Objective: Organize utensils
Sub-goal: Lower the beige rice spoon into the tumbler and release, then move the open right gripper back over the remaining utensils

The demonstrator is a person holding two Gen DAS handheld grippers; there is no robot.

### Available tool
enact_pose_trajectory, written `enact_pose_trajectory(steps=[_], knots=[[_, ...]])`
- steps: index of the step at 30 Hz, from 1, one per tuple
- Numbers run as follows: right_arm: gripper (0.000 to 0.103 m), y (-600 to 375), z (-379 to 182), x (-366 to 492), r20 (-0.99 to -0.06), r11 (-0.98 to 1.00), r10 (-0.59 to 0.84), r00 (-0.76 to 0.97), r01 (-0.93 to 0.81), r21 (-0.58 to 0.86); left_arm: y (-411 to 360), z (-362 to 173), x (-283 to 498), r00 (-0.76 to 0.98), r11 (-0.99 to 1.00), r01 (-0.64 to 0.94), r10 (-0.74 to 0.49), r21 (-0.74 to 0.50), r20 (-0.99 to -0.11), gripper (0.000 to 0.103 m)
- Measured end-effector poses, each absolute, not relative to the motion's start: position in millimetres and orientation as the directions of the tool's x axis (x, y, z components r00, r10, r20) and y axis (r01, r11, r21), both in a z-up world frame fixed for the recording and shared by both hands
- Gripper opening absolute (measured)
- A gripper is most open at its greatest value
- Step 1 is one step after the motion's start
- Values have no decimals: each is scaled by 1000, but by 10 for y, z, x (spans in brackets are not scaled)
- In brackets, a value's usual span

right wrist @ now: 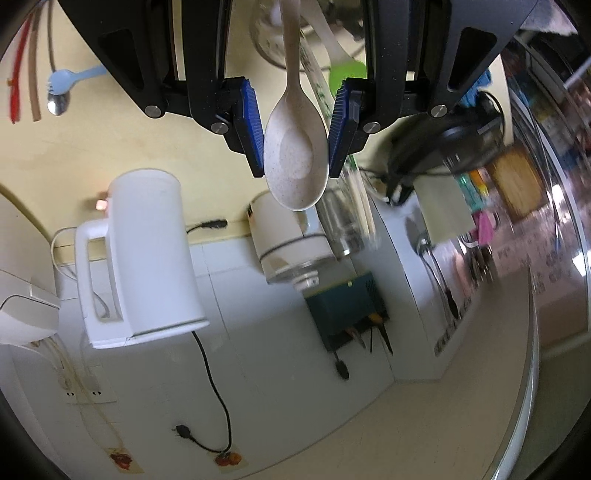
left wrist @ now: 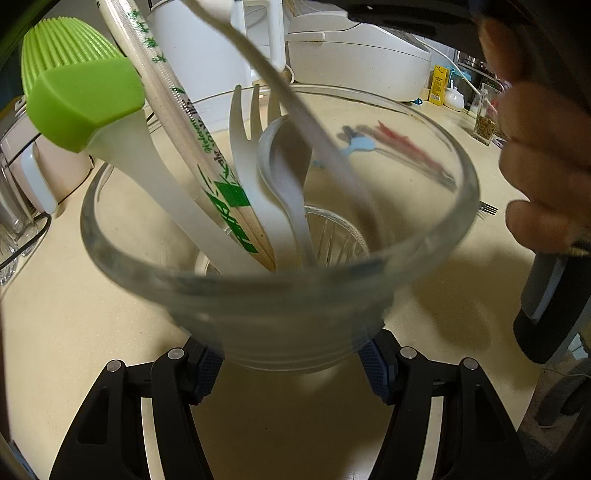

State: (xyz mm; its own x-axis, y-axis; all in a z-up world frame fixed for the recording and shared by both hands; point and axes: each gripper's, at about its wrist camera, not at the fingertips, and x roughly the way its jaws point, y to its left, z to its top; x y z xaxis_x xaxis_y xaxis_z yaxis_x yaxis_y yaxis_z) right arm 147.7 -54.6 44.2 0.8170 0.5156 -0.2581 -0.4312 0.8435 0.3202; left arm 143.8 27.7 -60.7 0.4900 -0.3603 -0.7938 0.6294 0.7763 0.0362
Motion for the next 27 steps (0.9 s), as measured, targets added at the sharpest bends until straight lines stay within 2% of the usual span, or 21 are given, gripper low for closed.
enact_pose_trajectory(steps=[9,13,27], knots=[[33,-455,423,1519,-394,863,505,768,-439,252,279,-607,1440,489,776,629,-361,35,-794,70],[33,-452,429,1561,-441,859,512,737,-438,266,279,-606,1439,490,776,629,-360,36,-794,70],[35,-1034,827,1336,-369,876,466,804,-361,321,277,-607,1441,488,776,630,-362,33,-794,70]])
